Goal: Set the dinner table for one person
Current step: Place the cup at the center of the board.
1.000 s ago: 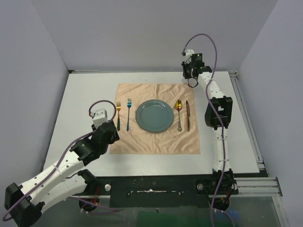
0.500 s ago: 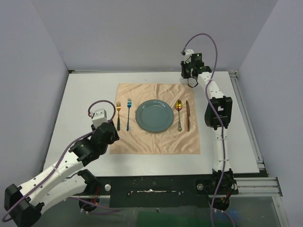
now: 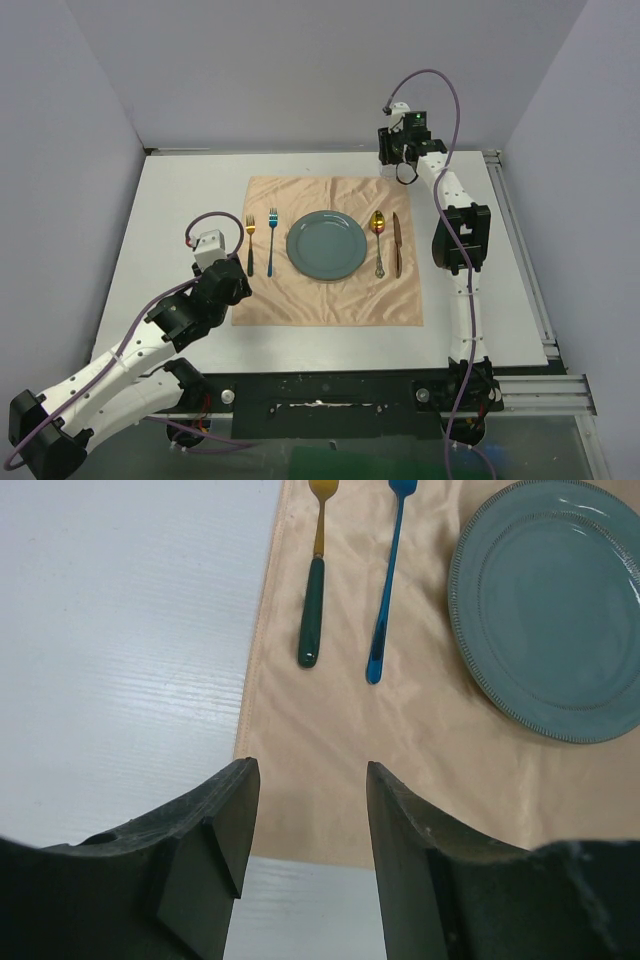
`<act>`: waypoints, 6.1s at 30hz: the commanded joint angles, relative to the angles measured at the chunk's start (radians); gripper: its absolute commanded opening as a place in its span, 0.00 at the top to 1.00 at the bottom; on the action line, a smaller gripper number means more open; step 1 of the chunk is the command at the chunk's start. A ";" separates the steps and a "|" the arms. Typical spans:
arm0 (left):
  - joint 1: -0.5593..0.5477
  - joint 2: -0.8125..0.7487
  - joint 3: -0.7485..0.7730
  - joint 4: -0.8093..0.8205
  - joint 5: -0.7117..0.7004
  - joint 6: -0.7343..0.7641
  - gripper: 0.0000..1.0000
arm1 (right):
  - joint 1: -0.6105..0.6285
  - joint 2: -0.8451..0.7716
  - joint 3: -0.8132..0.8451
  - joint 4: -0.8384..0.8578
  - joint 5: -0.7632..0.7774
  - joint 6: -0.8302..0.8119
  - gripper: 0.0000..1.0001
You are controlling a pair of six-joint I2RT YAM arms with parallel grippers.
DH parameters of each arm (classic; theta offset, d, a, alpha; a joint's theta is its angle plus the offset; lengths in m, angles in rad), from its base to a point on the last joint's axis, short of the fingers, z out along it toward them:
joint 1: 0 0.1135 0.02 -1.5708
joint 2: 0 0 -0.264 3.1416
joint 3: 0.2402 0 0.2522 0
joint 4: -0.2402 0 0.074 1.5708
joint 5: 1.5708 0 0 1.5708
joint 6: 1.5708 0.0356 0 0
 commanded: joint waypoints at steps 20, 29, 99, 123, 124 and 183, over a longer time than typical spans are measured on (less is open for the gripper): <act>0.007 -0.024 0.022 0.038 0.025 -0.007 0.55 | 0.012 -0.357 -0.167 0.030 0.111 0.079 0.66; 0.007 -0.074 0.000 0.028 0.057 -0.026 0.56 | 0.035 -0.318 -0.341 -0.005 0.145 0.089 1.00; 0.010 -0.057 0.039 -0.005 0.032 -0.015 0.55 | 0.022 0.018 -0.118 0.110 0.320 0.122 0.95; 0.010 -0.052 0.034 0.031 0.053 -0.019 0.55 | 0.051 -0.183 -0.413 0.082 0.269 0.132 0.90; 0.011 -0.048 0.013 0.042 0.062 -0.019 0.55 | 0.062 -0.221 -0.462 0.084 0.271 0.128 0.86; 0.018 0.149 0.299 0.092 -0.026 0.133 0.56 | 0.520 -1.403 -1.185 0.070 0.663 0.344 0.02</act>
